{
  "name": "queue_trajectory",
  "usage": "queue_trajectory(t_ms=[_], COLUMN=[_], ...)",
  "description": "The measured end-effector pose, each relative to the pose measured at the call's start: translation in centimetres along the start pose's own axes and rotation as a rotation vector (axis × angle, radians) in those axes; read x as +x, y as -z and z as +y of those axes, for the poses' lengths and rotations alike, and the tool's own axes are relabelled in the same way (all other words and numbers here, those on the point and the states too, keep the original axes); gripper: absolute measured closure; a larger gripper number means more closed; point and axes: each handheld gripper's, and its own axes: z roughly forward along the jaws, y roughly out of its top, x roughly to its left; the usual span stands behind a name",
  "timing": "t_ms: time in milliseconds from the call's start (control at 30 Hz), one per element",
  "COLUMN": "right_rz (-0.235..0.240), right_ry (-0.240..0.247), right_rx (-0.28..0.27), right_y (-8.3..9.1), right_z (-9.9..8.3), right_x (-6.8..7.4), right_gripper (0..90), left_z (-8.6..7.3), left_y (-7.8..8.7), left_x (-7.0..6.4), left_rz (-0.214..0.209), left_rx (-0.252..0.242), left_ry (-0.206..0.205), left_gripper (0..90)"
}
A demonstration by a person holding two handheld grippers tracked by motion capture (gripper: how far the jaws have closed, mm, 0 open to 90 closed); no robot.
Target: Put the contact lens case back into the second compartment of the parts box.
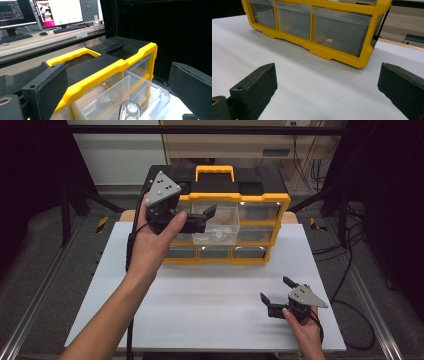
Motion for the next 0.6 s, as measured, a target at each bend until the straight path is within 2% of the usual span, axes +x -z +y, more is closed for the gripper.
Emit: queue_trajectory(t_ms=[300,433,467,600], right_rz=[-0.003,-0.004,-0.005,-0.006], right_ry=[0.002,0.004,0.005,0.007], right_rx=[0.000,0.005,0.005,0.006], right_y=[0.0,0.0,-0.1,0.0], right_z=[0.0,0.0,0.0,0.0], right_x=[-0.1,0.0,0.0,0.0], right_gripper=[2.8,2.9,2.9,2.9], left_z=[0.0,-0.2,-0.4,-0.7], left_y=[1.4,1.8,2.0,2.5], left_x=[1.1,1.5,1.6,2.1], left_rz=[0.019,0.030,0.027,0.034], left_rx=[-0.020,-0.023,-0.018,-0.025], left_ry=[0.014,0.008,0.021,0.028], left_gripper=[1.9,1.9,1.9,1.9])
